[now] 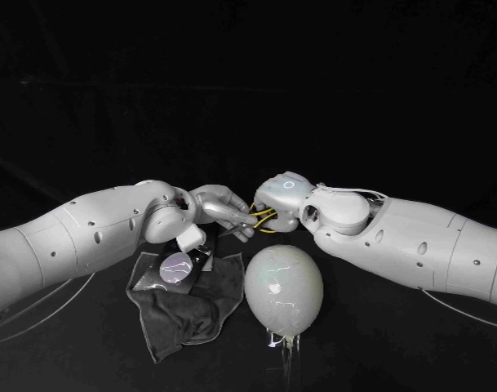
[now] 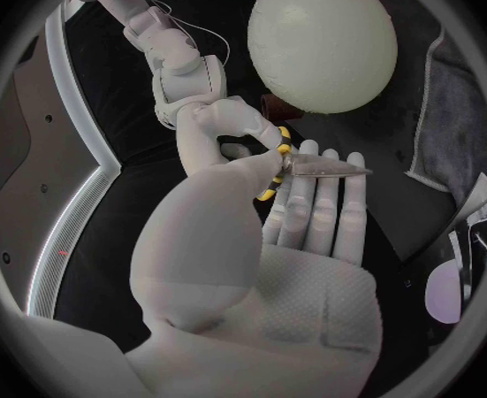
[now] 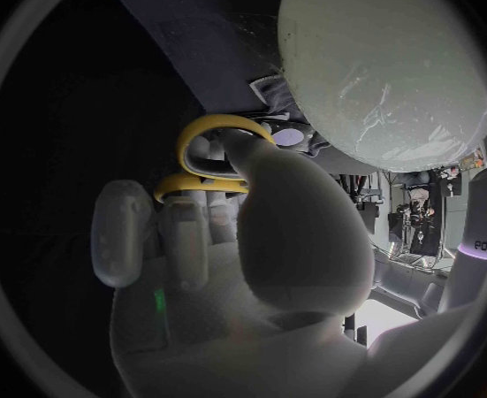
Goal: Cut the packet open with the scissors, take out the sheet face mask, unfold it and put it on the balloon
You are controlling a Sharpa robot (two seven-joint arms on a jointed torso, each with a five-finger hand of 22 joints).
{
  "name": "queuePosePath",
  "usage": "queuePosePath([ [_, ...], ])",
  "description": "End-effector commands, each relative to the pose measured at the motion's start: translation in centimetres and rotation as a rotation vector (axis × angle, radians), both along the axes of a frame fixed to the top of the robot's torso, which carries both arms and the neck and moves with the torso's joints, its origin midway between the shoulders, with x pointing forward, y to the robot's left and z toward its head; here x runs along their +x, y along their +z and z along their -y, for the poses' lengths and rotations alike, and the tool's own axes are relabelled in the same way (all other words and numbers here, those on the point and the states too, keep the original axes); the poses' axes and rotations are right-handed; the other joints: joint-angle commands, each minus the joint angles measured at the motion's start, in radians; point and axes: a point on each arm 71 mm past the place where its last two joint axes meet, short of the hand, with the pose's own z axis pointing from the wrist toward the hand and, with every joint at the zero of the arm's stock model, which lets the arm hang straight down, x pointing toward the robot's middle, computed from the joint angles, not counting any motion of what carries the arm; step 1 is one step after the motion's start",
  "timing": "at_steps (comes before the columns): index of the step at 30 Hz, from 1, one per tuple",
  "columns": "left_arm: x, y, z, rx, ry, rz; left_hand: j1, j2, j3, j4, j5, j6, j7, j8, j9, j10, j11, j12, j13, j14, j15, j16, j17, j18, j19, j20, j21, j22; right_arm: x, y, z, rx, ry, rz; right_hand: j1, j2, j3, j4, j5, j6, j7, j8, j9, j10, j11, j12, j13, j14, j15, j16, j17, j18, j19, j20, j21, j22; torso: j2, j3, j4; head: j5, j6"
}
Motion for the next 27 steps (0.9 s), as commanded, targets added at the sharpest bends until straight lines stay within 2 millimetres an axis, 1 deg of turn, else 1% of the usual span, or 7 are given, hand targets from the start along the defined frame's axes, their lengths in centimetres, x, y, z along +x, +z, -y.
queuePosePath([
  [1,-0.6,1.4,2.0,-0.096,-0.106,0.018,-0.004,0.005,0.003,-0.008,0.003,-0.002,-0.008,0.004,0.087,-0.001,-0.002,-0.004,0.0,0.006,0.002,0.005,0.002,0.018,0.002,-0.001,-0.003,-0.001,-0.1,-1.1,-0.2,-0.056,-0.016,-0.042,-0.027,0.037,0.026,0.047,-0.001,-0.002,-0.034,0.03,0.047,0.367,-0.119,0.96,0.725,0.098,-0.009,-0.004,0.226,-0.007,-0.017,0.002,-0.018,0.069,0.001,0.0009,-0.0004,-0.001,0.0],
  [4,-0.6,1.5,2.0,-0.096,-0.107,0.017,-0.005,0.006,0.004,-0.008,0.003,-0.002,-0.008,0.005,0.088,-0.001,-0.002,-0.004,0.0,0.005,0.002,0.005,0.002,0.017,0.001,-0.001,-0.004,-0.002,-0.1,-1.1,-0.1,-0.054,-0.02,-0.052,-0.014,0.059,0.059,0.06,-0.001,-0.079,-0.004,-0.018,0.039,0.209,-0.099,0.621,0.303,0.046,0.007,-0.08,0.019,0.001,-0.042,0.004,-0.051,0.042,0.0,0.0007,-0.0029,0.001,0.001],
  [5,-0.7,1.5,2.0,-0.096,-0.109,0.016,-0.005,0.006,0.004,-0.008,0.003,-0.002,-0.008,0.005,0.088,-0.001,-0.002,-0.004,0.0,0.005,0.002,0.005,0.002,0.017,0.001,-0.001,-0.004,-0.002,-0.1,-1.1,-0.1,-0.053,-0.021,-0.058,-0.002,0.069,0.083,0.061,0.001,-0.134,0.017,-0.063,0.021,0.028,-0.072,0.23,-0.099,0.043,0.025,-0.091,0.0,-0.001,-0.033,0.003,-0.044,0.05,0.0,0.0008,-0.0037,0.001,0.002],
  [9,-0.7,1.5,2.2,-0.098,-0.116,0.016,-0.005,0.007,0.004,-0.008,0.003,-0.003,-0.008,0.005,0.088,-0.001,-0.002,-0.004,0.0,0.005,0.002,0.004,0.002,0.017,0.001,-0.001,-0.004,-0.002,-0.1,-1.3,-0.2,-0.057,-0.024,-0.085,0.045,0.092,0.166,0.038,-0.006,-0.208,0.076,-0.133,-0.01,-0.074,-0.006,-0.154,-0.35,0.041,0.076,-0.117,-0.049,-0.004,-0.026,0.019,-0.043,0.053,0.001,0.0013,-0.0027,0.001,0.003],
  [11,-0.8,1.5,2.4,-0.101,-0.119,0.015,-0.006,0.007,0.004,-0.008,0.003,-0.003,-0.008,0.005,0.089,-0.001,-0.002,-0.004,0.0,0.005,0.002,0.004,0.002,0.017,0.001,0.0,-0.004,-0.002,-0.1,-1.4,-0.3,-0.064,-0.023,-0.101,0.053,0.092,0.188,0.022,-0.002,-0.23,0.09,-0.155,-0.02,-0.07,0.002,-0.251,-0.428,0.04,0.09,-0.125,-0.066,-0.002,-0.027,0.029,-0.048,0.051,0.001,0.0013,-0.0027,0.001,0.004],
  [14,-0.8,1.5,2.6,-0.105,-0.122,0.015,-0.006,0.008,0.004,-0.008,0.003,-0.004,-0.008,0.005,0.09,-0.002,-0.001,-0.004,0.0,0.004,0.003,0.004,0.002,0.017,0.001,0.0,-0.005,-0.002,-0.1,-1.6,-0.3,-0.074,-0.025,-0.123,0.058,0.104,0.235,-0.007,-0.003,-0.25,0.098,-0.182,-0.038,-0.057,0.016,-0.365,-0.529,0.04,0.096,-0.13,-0.074,0.002,-0.032,0.041,-0.06,0.043,0.001,0.0008,-0.0033,0.001,0.005],
  [27,-1.0,1.5,3.1,-0.111,-0.141,0.008,-0.009,0.011,0.005,-0.007,0.003,-0.007,-0.009,0.006,0.093,-0.003,-0.001,-0.005,0.0,0.003,0.003,0.004,0.003,0.017,0.0,0.001,-0.006,-0.003,-0.2,-2.4,-0.4,-0.139,-0.052,-0.202,0.038,0.127,0.3,-0.049,-0.002,-0.274,0.098,-0.227,-0.073,-0.034,0.016,-0.497,-0.664,0.04,0.1,-0.133,-0.08,0.01,-0.048,0.045,-0.094,0.023,0.001,0.0,-0.0025,-0.003,0.008],
])
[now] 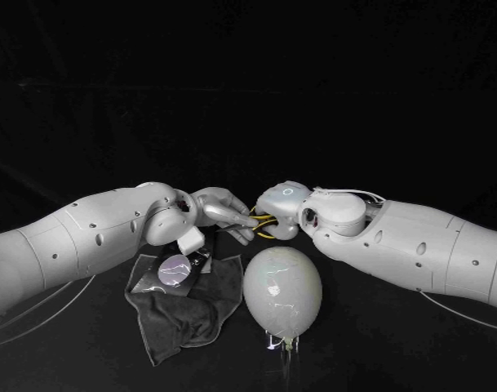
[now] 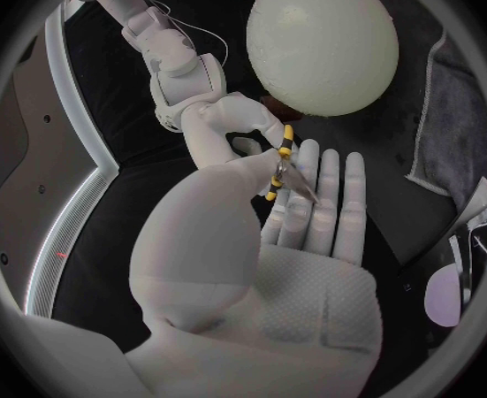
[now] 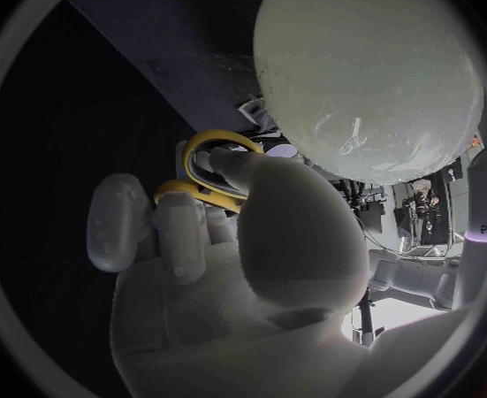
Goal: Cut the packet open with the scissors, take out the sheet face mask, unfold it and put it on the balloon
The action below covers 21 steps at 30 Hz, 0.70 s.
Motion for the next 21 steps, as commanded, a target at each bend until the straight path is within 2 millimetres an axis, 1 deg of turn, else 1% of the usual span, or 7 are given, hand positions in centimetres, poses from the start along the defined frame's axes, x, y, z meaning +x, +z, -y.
queuePosePath([
  [1,-0.95,1.58,2.79,-0.122,-0.138,0.016,0.001,0.013,0.001,-0.003,0.005,0.0,-0.01,0.008,0.001,-0.003,-0.004,-0.005,0.0,0.002,0.001,0.004,0.002,0.007,0.001,0.001,-0.006,-0.002,-0.38,-1.51,-0.51,-0.083,-0.01,-0.089,0.059,0.089,0.057,-0.04,-0.002,-0.092,0.034,-0.035,-0.024,-0.006,0.013,-0.114,-0.106,0.039,0.012,-0.009,-0.008,0.011,-0.011,0.009,-0.026,0.021,0.0,-0.0002,0.001,-0.002,0.001],
  [7,-1.03,1.66,2.91,-0.122,-0.144,0.016,0.0,0.014,0.0,-0.002,0.005,0.0,-0.01,0.008,0.002,-0.003,-0.004,-0.005,0.0,0.002,0.002,0.004,0.002,0.007,0.001,0.001,-0.006,-0.002,-0.34,-1.92,-0.43,-0.123,-0.034,-0.113,0.054,0.098,0.076,-0.048,-0.002,-0.103,0.037,-0.049,-0.034,-0.022,0.015,-0.12,-0.131,0.038,0.014,-0.01,-0.01,0.013,-0.015,0.01,-0.035,0.016,0.001,0.0001,0.0009,-0.002,0.003],
  [14,-1.08,1.94,3.12,-0.121,-0.15,0.02,-0.002,0.015,0.0,-0.002,0.005,-0.001,-0.01,0.008,0.003,-0.003,-0.004,-0.005,0.0,0.002,0.002,0.004,0.002,0.007,0.001,0.001,-0.006,-0.002,-0.15,-2.31,-0.17,-0.166,-0.066,-0.13,0.043,0.105,0.08,-0.046,-0.002,-0.095,0.043,-0.049,-0.038,-0.003,0.019,-0.114,-0.141,0.037,0.018,-0.012,-0.015,0.013,-0.018,0.013,-0.04,0.013,0.002,0.0012,0.0009,-0.001,0.004],
  [16,-1.12,2.01,3.24,-0.119,-0.155,0.02,-0.002,0.015,0.0,-0.002,0.005,-0.002,-0.01,0.009,0.003,-0.003,-0.004,-0.005,0.0,0.001,0.002,0.004,0.002,0.007,0.001,0.001,-0.007,-0.002,-0.08,-2.18,-0.16,-0.152,-0.069,-0.113,0.038,0.107,0.08,-0.045,-0.002,-0.088,0.047,-0.048,-0.039,0.014,0.022,-0.109,-0.144,0.038,0.021,-0.011,-0.014,0.013,-0.016,0.015,-0.039,0.015,0.002,0.0013,0.0003,0.0,0.004],
  [18,-1.16,2.06,3.37,-0.116,-0.16,0.019,-0.002,0.015,0.0,-0.002,0.005,-0.002,-0.01,0.009,0.003,-0.003,-0.004,-0.005,0.0,0.001,0.002,0.004,0.002,0.007,0.001,0.001,-0.007,-0.002,-0.01,-1.95,-0.18,-0.129,-0.07,-0.088,0.029,0.116,0.077,-0.04,-0.002,-0.063,0.058,-0.038,-0.038,0.08,0.027,-0.085,-0.138,0.04,0.024,-0.009,-0.01,0.006,0.004,0.018,-0.012,0.039,0.003,0.002,-0.0007,0.0,0.005],
  [19,-1.18,2.06,3.41,-0.115,-0.161,0.019,-0.002,0.015,-0.001,-0.002,0.005,-0.002,-0.01,0.009,0.003,-0.003,-0.004,-0.005,0.0,0.001,0.002,0.004,0.002,0.007,0.001,0.002,-0.007,-0.002,0.0,-1.88,-0.19,-0.122,-0.069,-0.081,0.028,0.117,0.077,-0.04,-0.002,-0.06,0.058,-0.037,-0.038,0.086,0.026,-0.084,-0.138,0.04,0.024,-0.008,-0.01,0.005,0.007,0.018,-0.009,0.041,0.003,0.0021,-0.0006,0.0,0.006],
  [21,-1.19,2.08,3.48,-0.112,-0.162,0.019,-0.002,0.015,-0.001,-0.002,0.005,-0.002,-0.01,0.009,0.003,-0.003,-0.004,-0.005,0.0,0.001,0.002,0.004,0.002,0.007,0.001,0.002,-0.007,-0.002,0.02,-1.66,-0.21,-0.097,-0.066,-0.058,0.02,0.122,0.075,-0.037,-0.002,-0.045,0.061,-0.032,-0.04,0.133,0.023,-0.069,-0.134,0.04,0.022,-0.007,-0.01,0.002,0.016,0.019,0.004,0.053,0.003,0.0024,-0.0003,0.0,0.007],
])
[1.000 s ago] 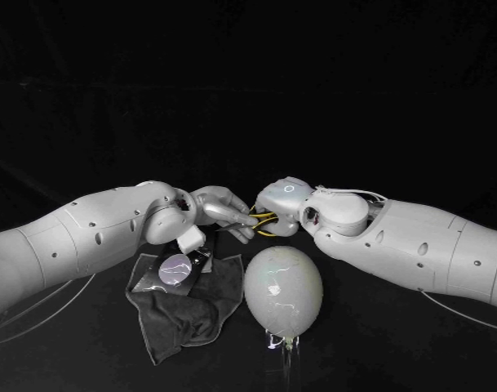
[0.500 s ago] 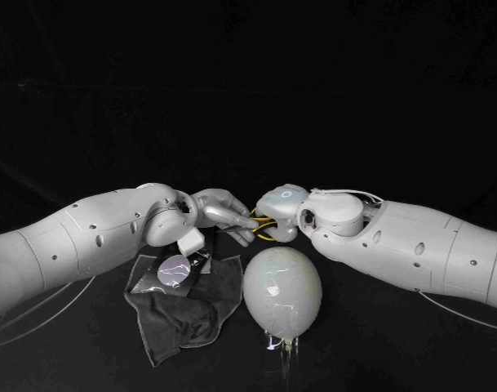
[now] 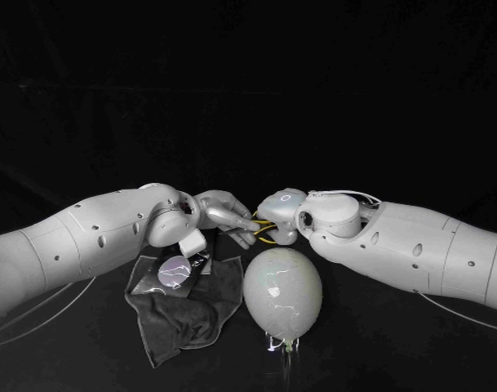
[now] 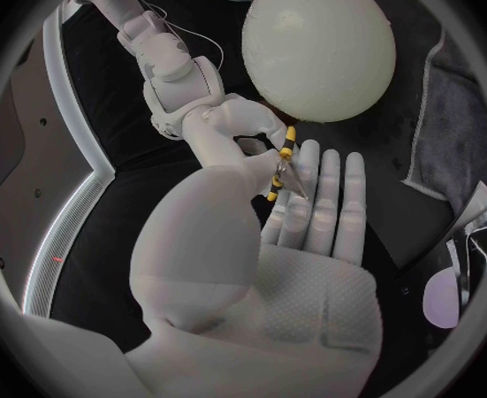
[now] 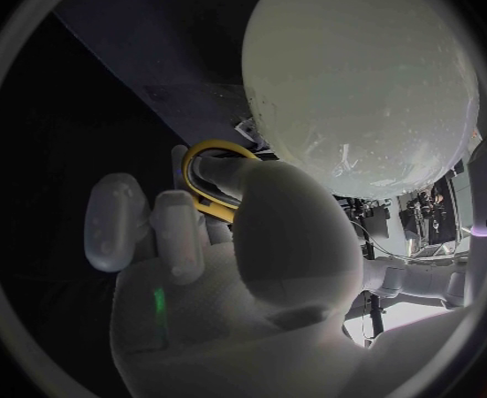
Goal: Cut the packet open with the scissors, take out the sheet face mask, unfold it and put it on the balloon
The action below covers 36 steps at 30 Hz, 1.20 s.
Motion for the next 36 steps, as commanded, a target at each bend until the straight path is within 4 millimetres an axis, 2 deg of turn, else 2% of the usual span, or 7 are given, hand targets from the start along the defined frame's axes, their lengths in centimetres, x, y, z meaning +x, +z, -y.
queuePosePath([
  [1,-1.0,2.1,2.9,-0.141,-0.149,0.022,0.001,0.011,-0.001,-0.002,0.006,0.003,-0.007,0.009,0.005,-0.001,-0.009,-0.005,0.0,0.003,0.0,0.004,0.002,0.008,0.001,0.002,-0.007,-0.001,0.0,-0.9,0.0,-0.013,-0.02,0.016,0.009,0.036,0.009,0.001,-0.002,0.012,0.002,0.006,-0.001,0.126,-0.02,0.016,0.005,0.038,0.006,0.001,0.002,0.002,0.01,0.0,0.012,0.053,0.001,0.0009,-0.001,0.001,0.003],
  [10,-0.2,2.2,2.0,-0.148,-0.024,0.039,0.022,0.032,0.034,-0.014,0.009,-0.008,-0.004,-0.006,0.0,-0.011,-0.007,-0.009,-0.001,0.0,0.0,0.002,0.002,0.011,0.0,-0.003,-0.005,0.0,0.1,-0.5,0.3,0.021,-0.025,0.059,-0.027,0.012,-0.019,0.0,-0.001,0.069,-0.04,0.043,0.008,0.323,-0.066,0.105,0.06,0.037,-0.03,-0.001,-0.002,0.002,0.012,-0.022,0.014,0.06,0.001,0.0017,-0.0009,0.002,0.003],
  [19,0.7,2.5,0.2,-0.206,0.104,0.043,-0.16,-0.122,-0.076,0.107,0.009,-0.071,0.043,-0.113,-0.059,-0.114,0.036,-0.009,-0.002,0.008,0.017,0.013,0.01,0.012,-0.005,0.009,-0.013,-0.009,0.2,0.0,1.2,0.045,-0.059,0.127,-0.038,-0.014,-0.109,0.001,-0.002,0.114,-0.08,0.082,0.033,0.345,-0.106,0.348,0.224,0.035,-0.067,-0.016,-0.03,-0.002,0.02,-0.054,0.018,0.07,0.002,0.0011,-0.0021,0.002,0.005],
  [26,1.3,2.5,-1.6,-0.233,0.186,0.027,-0.22,-0.157,-0.338,0.231,0.011,-0.214,0.073,-0.221,-0.111,-0.261,0.071,0.005,-0.007,-0.044,0.045,0.0,0.011,0.008,-0.012,0.012,-0.035,-0.026,0.4,0.3,2.2,0.059,-0.083,0.185,-0.031,-0.012,-0.109,-0.002,-0.002,0.114,-0.08,0.084,0.036,0.325,-0.106,0.353,0.244,0.036,-0.067,-0.017,-0.031,-0.003,0.024,-0.056,0.021,0.074,0.001,0.0005,-0.0013,-0.008,0.014],
  [27,1.4,2.5,-1.8,-0.236,0.195,0.024,-0.158,-0.074,-0.585,0.22,0.018,-0.225,0.086,-0.228,-0.113,-0.288,0.084,0.002,-0.001,-0.058,0.053,-0.001,0.012,0.006,-0.017,0.012,-0.042,-0.032,0.4,0.3,2.3,0.057,-0.084,0.187,-0.031,-0.012,-0.109,-0.002,-0.002,0.114,-0.08,0.084,0.036,0.324,-0.105,0.353,0.245,0.036,-0.067,-0.017,-0.03,-0.003,0.024,-0.056,0.021,0.075,0.001,0.0006,-0.001,-0.008,0.014],
  [28,1.4,2.5,-2.0,-0.239,0.205,0.019,-0.138,-0.107,-0.681,0.253,0.015,-0.224,0.089,-0.226,-0.113,-0.295,0.084,0.005,0.0,-0.066,0.054,-0.001,0.012,0.006,-0.018,0.013,-0.046,-0.034,0.4,0.3,2.4,0.053,-0.085,0.189,-0.031,-0.013,-0.109,-0.002,-0.002,0.114,-0.08,0.084,0.036,0.322,-0.105,0.352,0.246,0.036,-0.066,-0.017,-0.031,-0.003,0.024,-0.056,0.02,0.074,0.0,0.0006,-0.0007,-0.007,0.014],
  [36,1.9,2.5,-4.1,-0.272,0.279,0.001,-0.151,-0.118,-0.718,0.254,0.015,-0.219,0.097,-0.222,-0.113,-0.306,0.09,0.012,0.0,-0.081,0.059,-0.001,0.011,0.003,-0.023,0.014,-0.053,-0.041,0.5,0.2,3.0,0.008,-0.083,0.208,-0.028,-0.016,-0.11,-0.004,-0.002,0.117,-0.08,0.086,0.038,0.317,-0.105,0.35,0.249,0.036,-0.065,-0.017,-0.03,-0.003,0.024,-0.056,0.021,0.075,0.001,0.0009,-0.0026,-0.004,0.013],
])
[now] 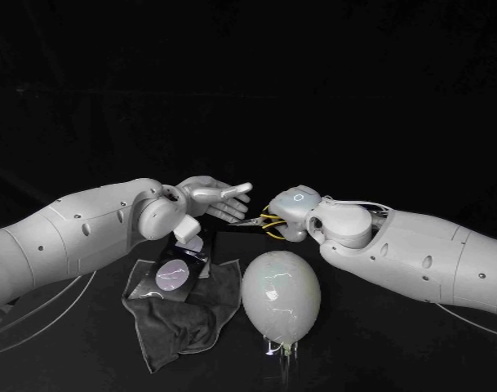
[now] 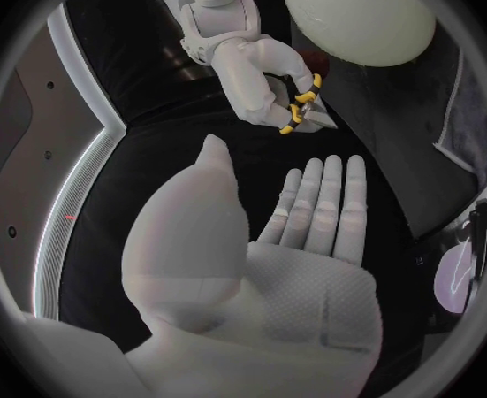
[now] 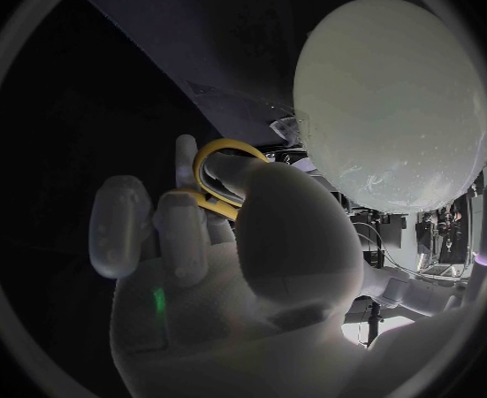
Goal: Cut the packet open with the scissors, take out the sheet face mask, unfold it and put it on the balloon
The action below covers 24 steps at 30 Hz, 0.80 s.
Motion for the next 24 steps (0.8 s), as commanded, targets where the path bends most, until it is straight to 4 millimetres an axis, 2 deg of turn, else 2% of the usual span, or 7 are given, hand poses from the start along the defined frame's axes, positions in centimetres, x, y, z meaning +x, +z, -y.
queuePosePath([
  [1,0.4,0.4,-1.4,-0.073,0.074,-0.002,-0.011,0.0,-0.003,-0.001,0.0,0.003,0.088,0.002,0.0,-0.007,-0.001,0.006,0.001,-0.009,0.001,-0.001,-0.001,0.011,-0.007,-0.002,-0.005,-0.002,0.1,0.2,0.5,-0.038,-0.006,0.049,0.008,-0.004,-0.006,-0.003,0.0,0.002,-0.001,0.006,0.001,0.317,-0.105,-0.004,0.002,0.038,-0.002,-0.006,0.001,-0.003,0.001,-0.005,0.002,0.075,0.0,-0.0001,-0.0012,0.003,0.0],
  [5,0.7,0.7,-3.6,-0.106,0.166,0.04,-0.016,0.016,0.009,-0.002,-0.001,0.012,0.089,0.008,0.001,-0.003,-0.001,0.014,0.003,-0.007,0.0,0.003,0.0,0.011,-0.005,-0.003,-0.006,-0.004,0.0,0.6,1.7,0.031,0.003,0.074,0.008,-0.005,-0.006,-0.003,0.0,0.003,-0.001,0.007,0.002,0.316,-0.105,-0.004,0.002,0.038,-0.002,-0.006,0.0,-0.003,0.001,-0.005,0.002,0.075,0.002,0.0015,-0.0007,0.004,0.002],
  [7,0.7,1.1,-4.7,-0.133,0.222,0.088,0.004,0.1,0.055,-0.006,-0.004,0.037,0.087,0.023,0.003,0.017,-0.006,0.034,0.007,0.009,-0.006,0.019,0.006,0.016,0.008,-0.004,-0.001,-0.004,-0.2,0.9,2.5,0.1,0.017,0.081,0.007,-0.006,-0.008,0.0,0.0,0.004,0.0,0.007,0.002,0.31,-0.104,-0.007,0.004,0.039,-0.002,-0.005,0.003,-0.006,0.008,-0.005,0.013,0.084,0.002,0.0018,0.0001,0.002,0.003],
  [11,0.2,1.8,-6.7,-0.194,0.293,0.17,0.039,0.131,0.066,-0.01,-0.005,0.07,0.068,0.042,0.003,0.035,-0.019,0.055,0.008,0.032,-0.018,0.039,0.013,0.021,0.033,-0.007,0.009,-0.002,-0.5,1.7,4.7,0.279,0.026,0.073,0.007,-0.007,-0.008,0.0,0.0,0.005,0.0,0.007,0.002,0.309,-0.104,-0.008,0.005,0.038,-0.002,-0.005,0.001,-0.005,0.007,-0.005,0.011,0.082,0.0,0.0002,0.0004,0.001,0.002],
  [14,-0.4,2.2,-8.0,-0.227,0.32,0.222,0.078,0.14,0.063,-0.013,-0.004,0.101,0.046,0.055,0.0,0.057,-0.035,0.07,0.009,0.046,-0.03,0.051,0.018,0.023,0.057,-0.013,0.02,0.0,-0.5,2.2,6.7,0.43,0.01,0.046,0.008,-0.007,-0.008,0.0,0.0,0.005,-0.001,0.007,0.002,0.309,-0.105,-0.008,0.006,0.039,-0.003,-0.005,0.003,-0.006,0.008,-0.005,0.013,0.084,-0.002,0.0007,-0.0016,0.002,0.001],
  [18,-1.4,2.4,-9.6,-0.248,0.335,0.268,0.227,0.166,0.1,-0.048,-0.003,0.182,0.003,0.071,-0.009,0.139,-0.076,0.094,0.014,0.106,-0.063,0.085,0.033,0.026,0.118,-0.034,0.05,0.01,-0.8,2.4,9.2,0.611,0.005,-0.032,0.013,-0.006,-0.008,0.0,0.0,0.005,-0.002,0.007,0.003,0.315,-0.107,-0.001,0.015,0.038,-0.006,-0.004,0.004,-0.006,0.009,-0.006,0.014,0.086,0.0,0.0026,-0.001,-0.003,0.0],
  [24,-3.4,1.9,-11.2,-0.181,0.296,0.342,0.326,0.137,0.11,-0.019,-0.003,0.232,0.001,0.032,-0.055,0.175,-0.083,0.054,-0.002,0.132,-0.072,0.093,0.047,0.022,0.149,-0.053,0.06,0.008,-1.8,2.7,13.3,0.903,-0.043,-0.136,0.018,-0.006,-0.014,0.009,0.0,0.004,-0.004,0.009,0.007,0.318,-0.109,0.012,0.038,0.038,-0.01,-0.005,0.004,-0.008,0.014,-0.008,0.019,0.091,-0.001,0.0031,-0.0039,0.012,-0.01],
])
